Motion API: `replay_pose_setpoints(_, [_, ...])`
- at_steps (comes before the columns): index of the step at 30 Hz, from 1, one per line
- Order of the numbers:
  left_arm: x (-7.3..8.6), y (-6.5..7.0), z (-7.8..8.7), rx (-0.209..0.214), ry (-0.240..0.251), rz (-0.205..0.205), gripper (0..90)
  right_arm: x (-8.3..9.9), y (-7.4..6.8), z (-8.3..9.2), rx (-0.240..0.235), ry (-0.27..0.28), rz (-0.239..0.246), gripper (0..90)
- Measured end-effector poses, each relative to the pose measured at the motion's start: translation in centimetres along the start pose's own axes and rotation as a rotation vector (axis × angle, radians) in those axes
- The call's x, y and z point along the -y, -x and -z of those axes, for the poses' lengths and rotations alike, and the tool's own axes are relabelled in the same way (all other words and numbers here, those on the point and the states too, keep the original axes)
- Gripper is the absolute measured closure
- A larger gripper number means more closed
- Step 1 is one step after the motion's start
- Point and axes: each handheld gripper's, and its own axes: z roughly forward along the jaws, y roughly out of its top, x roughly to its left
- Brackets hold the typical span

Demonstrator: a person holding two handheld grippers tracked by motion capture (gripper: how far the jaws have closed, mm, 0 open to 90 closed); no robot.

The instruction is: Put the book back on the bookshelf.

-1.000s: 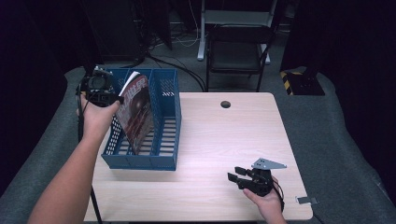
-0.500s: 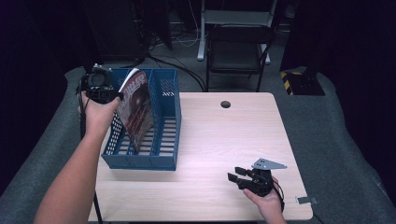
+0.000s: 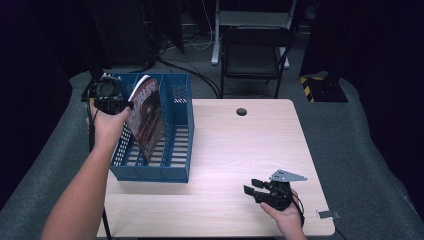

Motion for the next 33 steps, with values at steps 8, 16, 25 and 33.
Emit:
replay_pose_setpoints(8, [0.14,0.06,0.06,-0.003,-0.008,-0.026,81.4,-0.01,-0.06,-0.07,0.002,0.001,0.002,52.5])
replay_pose_setpoints(16, [0.48,-0.11,-0.18,0.007,-0.025,-0.017,68.2,0.01,-0.02,-0.07,0.000,0.000,-0.001,52.5])
replay_pose_setpoints(25, [0.90,0.01,-0.64,0.024,-0.040,-0.012,54.1,0.00,-0.08,-0.11,-0.002,-0.003,0.001,52.5])
replay_pose_setpoints(33, [0.96,-0.18,-0.52,0.033,-0.032,-0.014,48.5,0.04,0.05,-0.09,-0.001,-0.001,-0.002,52.3])
